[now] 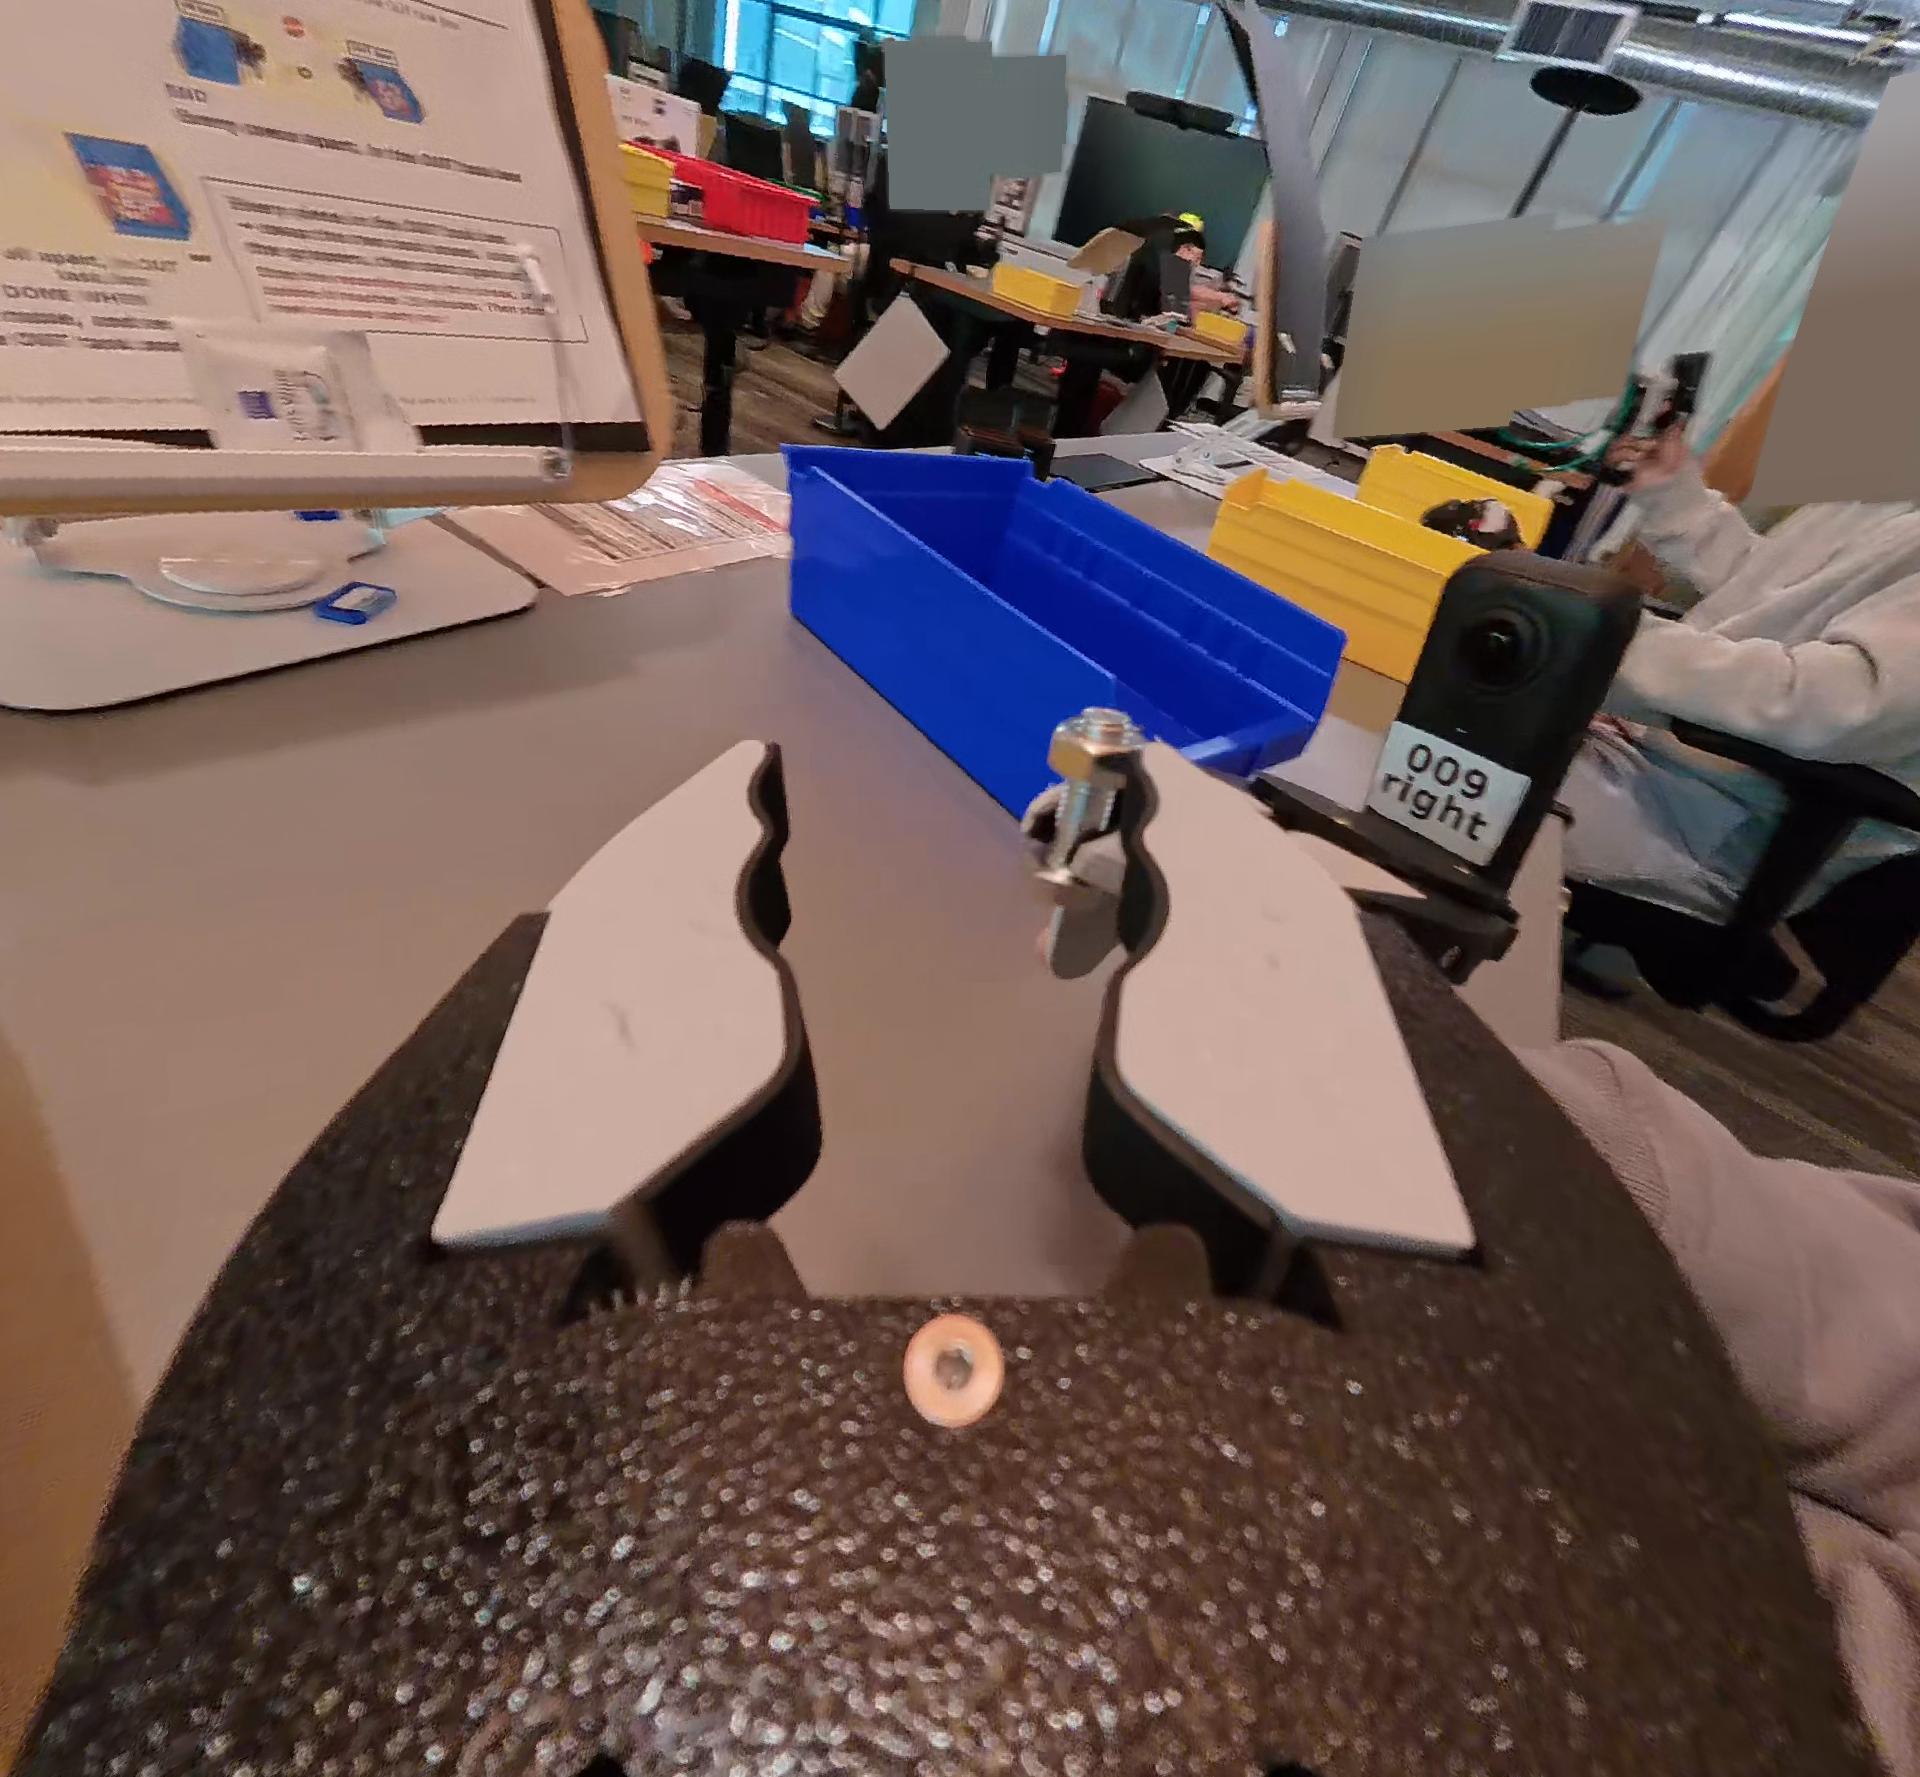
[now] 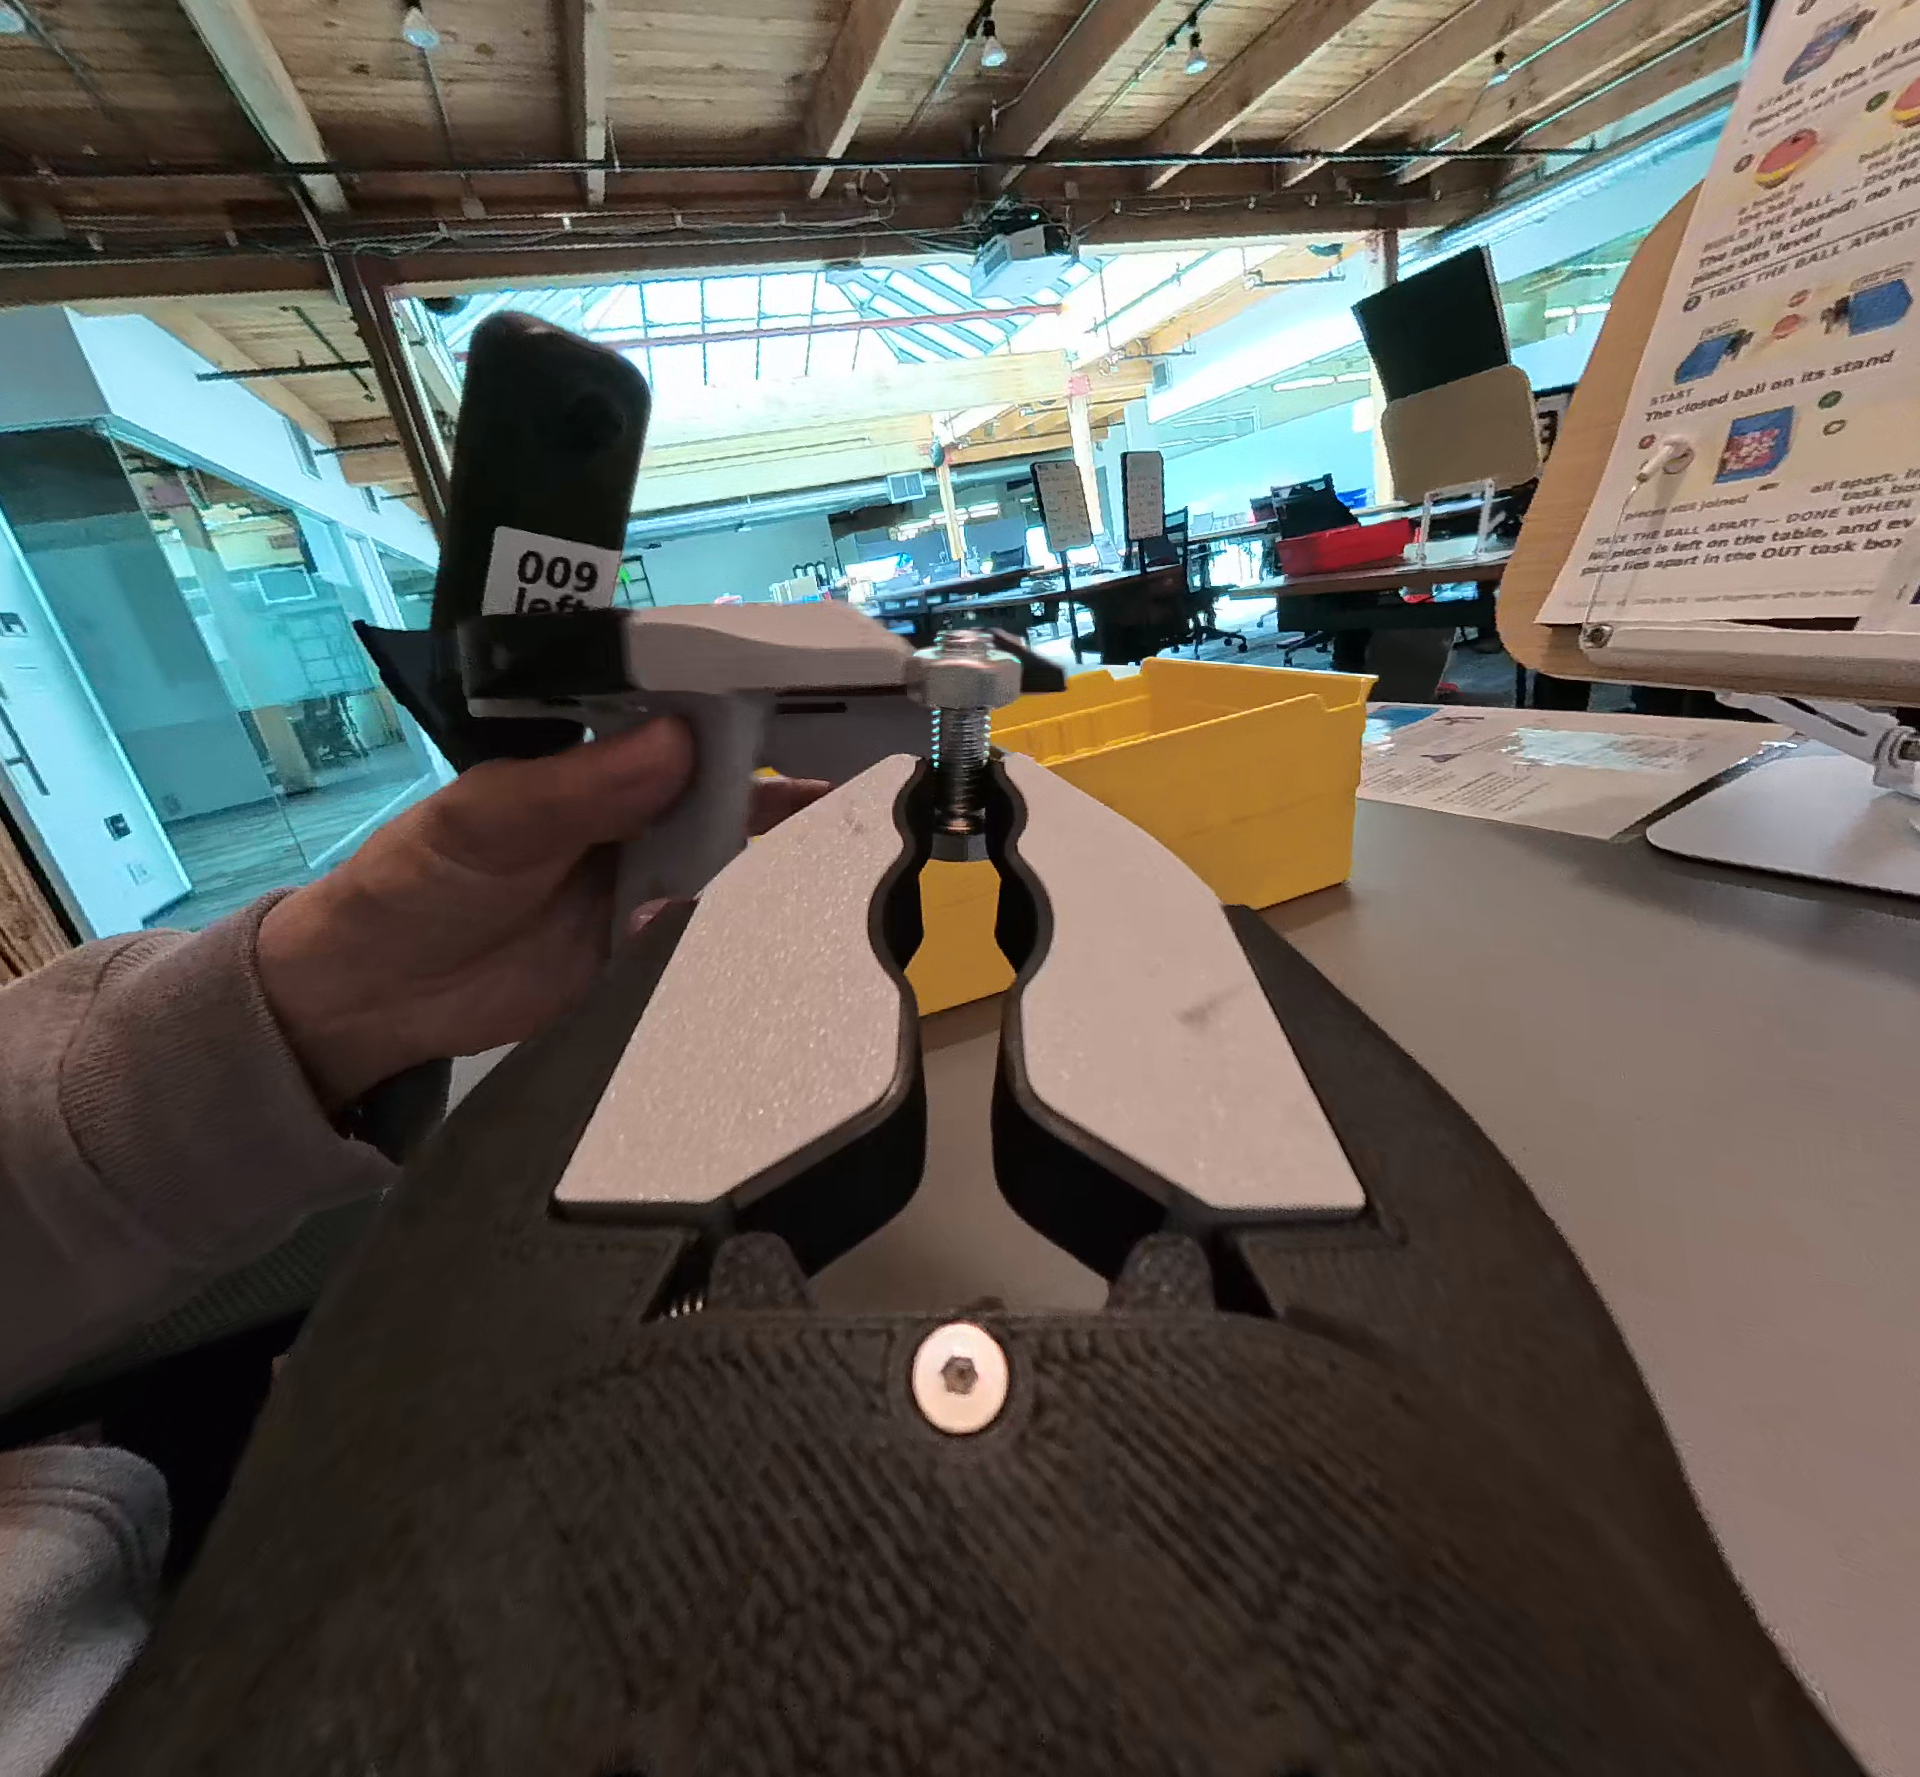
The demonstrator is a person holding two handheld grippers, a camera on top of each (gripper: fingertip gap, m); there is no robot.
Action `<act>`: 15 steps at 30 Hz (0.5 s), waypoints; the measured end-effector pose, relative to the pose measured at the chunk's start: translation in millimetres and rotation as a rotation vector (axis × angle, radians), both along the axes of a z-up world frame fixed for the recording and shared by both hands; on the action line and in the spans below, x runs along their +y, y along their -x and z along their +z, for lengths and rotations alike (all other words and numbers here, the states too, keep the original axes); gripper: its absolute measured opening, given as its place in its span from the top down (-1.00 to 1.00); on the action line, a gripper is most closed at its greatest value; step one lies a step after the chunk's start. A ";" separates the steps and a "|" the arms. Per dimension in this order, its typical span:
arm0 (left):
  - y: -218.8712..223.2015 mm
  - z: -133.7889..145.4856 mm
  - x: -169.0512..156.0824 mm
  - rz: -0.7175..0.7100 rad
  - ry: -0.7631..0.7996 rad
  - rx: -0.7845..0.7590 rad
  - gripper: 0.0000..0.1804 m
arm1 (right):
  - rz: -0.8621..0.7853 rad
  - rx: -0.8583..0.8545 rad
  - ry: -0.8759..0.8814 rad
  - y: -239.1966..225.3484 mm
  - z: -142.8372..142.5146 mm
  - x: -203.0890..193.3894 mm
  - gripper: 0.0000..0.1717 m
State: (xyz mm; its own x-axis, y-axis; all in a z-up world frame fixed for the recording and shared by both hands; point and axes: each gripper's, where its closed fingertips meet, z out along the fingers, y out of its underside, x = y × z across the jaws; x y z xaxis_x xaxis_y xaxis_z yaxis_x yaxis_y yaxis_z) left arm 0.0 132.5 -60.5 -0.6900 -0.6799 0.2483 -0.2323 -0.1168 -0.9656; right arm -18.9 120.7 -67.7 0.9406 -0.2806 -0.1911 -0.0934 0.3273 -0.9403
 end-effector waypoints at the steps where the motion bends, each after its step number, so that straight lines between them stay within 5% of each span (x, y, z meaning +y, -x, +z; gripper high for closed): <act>1: -5.2 -3.8 11.5 0.066 -0.035 0.008 0.55 | 0.011 -0.001 -0.023 0.9 3.0 -2.1 0.89; 2: -9.5 -6.6 22.4 0.124 -0.073 0.011 0.67 | 0.019 -0.001 -0.039 1.5 5.4 -3.6 0.90; 4: -7.1 -2.3 27.5 0.128 -0.076 0.001 0.50 | -0.008 0.023 -0.016 -4.3 1.2 -4.2 0.90; 15: 21.3 22.7 52.1 0.132 -0.047 -0.065 0.43 | 0.166 0.225 -0.178 -6.1 8.3 -10.6 0.90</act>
State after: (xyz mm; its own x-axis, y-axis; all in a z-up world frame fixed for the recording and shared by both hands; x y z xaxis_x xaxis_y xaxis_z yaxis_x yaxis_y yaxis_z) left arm -21.3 184.6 -37.8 -0.6076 -0.7755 0.1716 -0.1543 -0.0967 -0.9833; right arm -12.7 110.0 -59.4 0.8994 -0.0709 -0.4314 -0.3577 0.4481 -0.8193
